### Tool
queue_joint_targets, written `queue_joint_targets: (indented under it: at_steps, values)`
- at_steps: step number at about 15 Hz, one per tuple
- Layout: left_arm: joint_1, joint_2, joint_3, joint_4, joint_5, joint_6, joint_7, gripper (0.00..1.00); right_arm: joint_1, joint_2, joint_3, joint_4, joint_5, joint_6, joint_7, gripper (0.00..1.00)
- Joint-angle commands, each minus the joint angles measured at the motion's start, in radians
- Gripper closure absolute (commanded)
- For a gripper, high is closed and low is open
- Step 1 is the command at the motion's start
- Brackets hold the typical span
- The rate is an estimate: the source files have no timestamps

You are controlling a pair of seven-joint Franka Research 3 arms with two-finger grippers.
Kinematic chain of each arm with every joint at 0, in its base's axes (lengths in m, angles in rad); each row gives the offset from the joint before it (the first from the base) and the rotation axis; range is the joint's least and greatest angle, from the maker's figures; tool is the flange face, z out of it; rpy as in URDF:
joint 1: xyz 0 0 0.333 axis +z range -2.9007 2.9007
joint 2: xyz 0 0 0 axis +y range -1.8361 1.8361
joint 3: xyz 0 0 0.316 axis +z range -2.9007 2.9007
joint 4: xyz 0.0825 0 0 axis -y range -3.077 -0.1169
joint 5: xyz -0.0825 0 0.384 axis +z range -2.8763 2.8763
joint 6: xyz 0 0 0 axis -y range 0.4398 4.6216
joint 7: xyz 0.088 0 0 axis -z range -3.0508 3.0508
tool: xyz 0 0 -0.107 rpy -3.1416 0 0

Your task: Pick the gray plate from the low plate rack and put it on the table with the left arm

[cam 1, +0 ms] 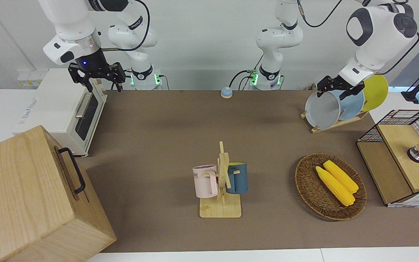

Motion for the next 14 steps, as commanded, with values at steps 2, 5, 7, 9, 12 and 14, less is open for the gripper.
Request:
queue_joint_targets:
  at_steps: [2, 5, 7, 9, 12, 14]
  values:
    - [0.030, -0.070, -0.003, -0.065, 0.068, -0.001, -0.004, 0.00, 0.007, 0.000, -0.006, 0.006, 0.003, -0.001, 0.004, 0.017]
    - [0.052, -0.081, -0.001, -0.109, 0.099, 0.033, -0.006, 0.00, 0.007, 0.000, -0.006, 0.006, 0.003, -0.001, 0.004, 0.017]
    - [0.065, -0.105, 0.002, -0.168, 0.099, 0.071, -0.006, 0.00, 0.007, 0.000, -0.006, 0.006, 0.003, -0.002, 0.004, 0.017]
    - [0.073, -0.141, 0.003, -0.250, 0.099, 0.138, -0.006, 0.00, 0.007, 0.000, -0.006, 0.006, 0.003, -0.001, 0.004, 0.017]
    - [0.099, -0.165, 0.003, -0.333, 0.099, 0.215, -0.006, 0.00, 0.007, 0.000, -0.006, 0.006, 0.003, -0.001, 0.004, 0.017]
    - [0.121, -0.171, 0.003, -0.384, 0.099, 0.276, -0.004, 0.00, 0.007, 0.000, -0.006, 0.006, 0.003, -0.001, 0.004, 0.017]
